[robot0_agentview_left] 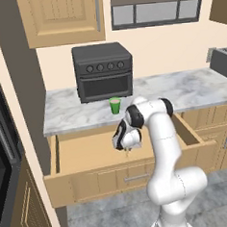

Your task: Pick up the straw from the left drawer and put it inside the smoothie cup.

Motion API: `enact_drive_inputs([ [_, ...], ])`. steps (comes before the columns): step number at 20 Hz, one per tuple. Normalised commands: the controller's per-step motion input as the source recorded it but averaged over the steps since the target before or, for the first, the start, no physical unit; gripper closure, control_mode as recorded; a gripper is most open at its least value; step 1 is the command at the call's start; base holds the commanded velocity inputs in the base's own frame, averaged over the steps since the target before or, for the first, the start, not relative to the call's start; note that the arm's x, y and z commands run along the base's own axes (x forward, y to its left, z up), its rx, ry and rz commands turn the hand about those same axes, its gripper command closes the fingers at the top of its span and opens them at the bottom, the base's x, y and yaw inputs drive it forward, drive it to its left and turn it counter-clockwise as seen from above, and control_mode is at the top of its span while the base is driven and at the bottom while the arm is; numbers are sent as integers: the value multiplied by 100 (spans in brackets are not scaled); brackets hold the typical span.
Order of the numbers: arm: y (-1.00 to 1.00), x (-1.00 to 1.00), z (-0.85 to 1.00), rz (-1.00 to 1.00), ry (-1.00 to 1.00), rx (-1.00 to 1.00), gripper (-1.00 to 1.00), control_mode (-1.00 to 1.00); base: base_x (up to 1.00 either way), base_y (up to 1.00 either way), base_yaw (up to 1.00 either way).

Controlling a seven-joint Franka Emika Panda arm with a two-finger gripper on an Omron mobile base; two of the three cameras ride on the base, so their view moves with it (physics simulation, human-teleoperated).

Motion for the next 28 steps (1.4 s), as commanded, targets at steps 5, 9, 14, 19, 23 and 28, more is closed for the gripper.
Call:
enact_drive_inputs([
  [5, 0, -75, 9, 0, 0, 0, 100, -100, 0, 0, 0],
  [9, 0, -24, 82, 0, -8, 0, 100, -100, 0, 0, 0],
  [14, 0, -6, 100, 0, -15, 0, 100, -100, 0, 0, 0],
  [19, 2, -24, 100, 0, -28, 0, 100, -100, 0, 0, 0],
  [23, 0, -9, 100, 0, -25, 0, 100, -100, 0, 0, 0],
  [28, 0, 0, 100, 0, -20, 0, 100, -100, 0, 0, 0],
])
